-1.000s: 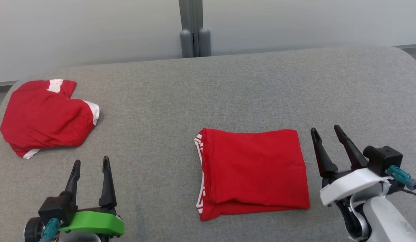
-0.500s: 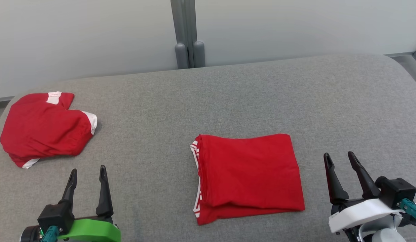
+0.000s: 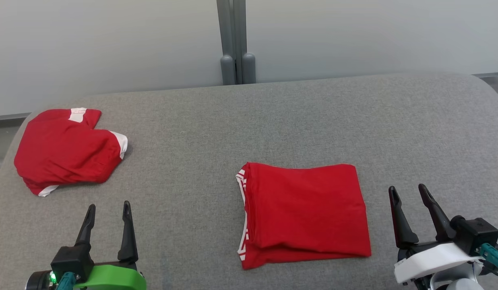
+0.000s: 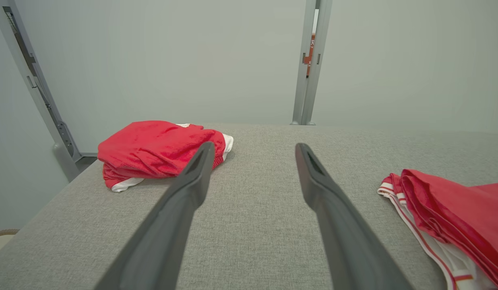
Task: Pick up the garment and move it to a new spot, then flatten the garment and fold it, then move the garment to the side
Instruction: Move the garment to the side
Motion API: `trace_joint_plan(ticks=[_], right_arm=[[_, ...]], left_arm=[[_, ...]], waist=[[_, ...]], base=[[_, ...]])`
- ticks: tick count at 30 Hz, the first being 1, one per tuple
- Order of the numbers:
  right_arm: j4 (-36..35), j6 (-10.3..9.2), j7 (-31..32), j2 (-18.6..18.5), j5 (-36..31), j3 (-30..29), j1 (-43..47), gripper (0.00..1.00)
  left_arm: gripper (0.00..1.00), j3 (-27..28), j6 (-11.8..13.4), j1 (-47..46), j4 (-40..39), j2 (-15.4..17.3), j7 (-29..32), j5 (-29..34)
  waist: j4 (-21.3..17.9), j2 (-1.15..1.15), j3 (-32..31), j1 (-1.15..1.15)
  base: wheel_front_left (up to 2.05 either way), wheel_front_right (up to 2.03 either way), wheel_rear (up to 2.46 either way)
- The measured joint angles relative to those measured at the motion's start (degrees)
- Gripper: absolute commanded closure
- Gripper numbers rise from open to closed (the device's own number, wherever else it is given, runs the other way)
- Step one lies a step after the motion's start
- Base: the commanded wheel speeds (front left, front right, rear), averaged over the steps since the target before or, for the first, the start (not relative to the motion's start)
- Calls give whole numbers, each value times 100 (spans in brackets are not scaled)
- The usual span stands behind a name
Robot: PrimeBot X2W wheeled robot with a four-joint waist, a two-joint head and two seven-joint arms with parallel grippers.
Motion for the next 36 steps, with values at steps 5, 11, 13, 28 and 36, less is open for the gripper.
trace_joint_plan(ticks=[5, 11, 13, 28, 36], right_arm=[[23, 0, 0, 18, -45, 22, 13, 0], [57, 0, 0, 30, -86, 16, 14, 0], [88, 0, 0, 48, -88, 25, 17, 0], [199, 0, 0, 67, -94, 69, 25, 0], [278, 0, 0, 44, -138, 167, -83, 0]], left_arm=[[0, -12, -4, 2, -20, 0, 0, 44], [0, -14, 2, 3, -21, 0, 0, 98], [0, 3, 0, 3, -4, 0, 0, 102], [0, 54, -22, 3, 44, 0, 0, 116], [0, 66, -22, 3, 70, 0, 0, 100]], waist=[[34, 0, -20, 0], [45, 0, -32, 0], [47, 0, -42, 0], [58, 0, -57, 0], [47, 0, -35, 0]], base=[[0, 0, 0], [0, 0, 0], [0, 0, 0], [0, 0, 0], [0, 0, 0]])
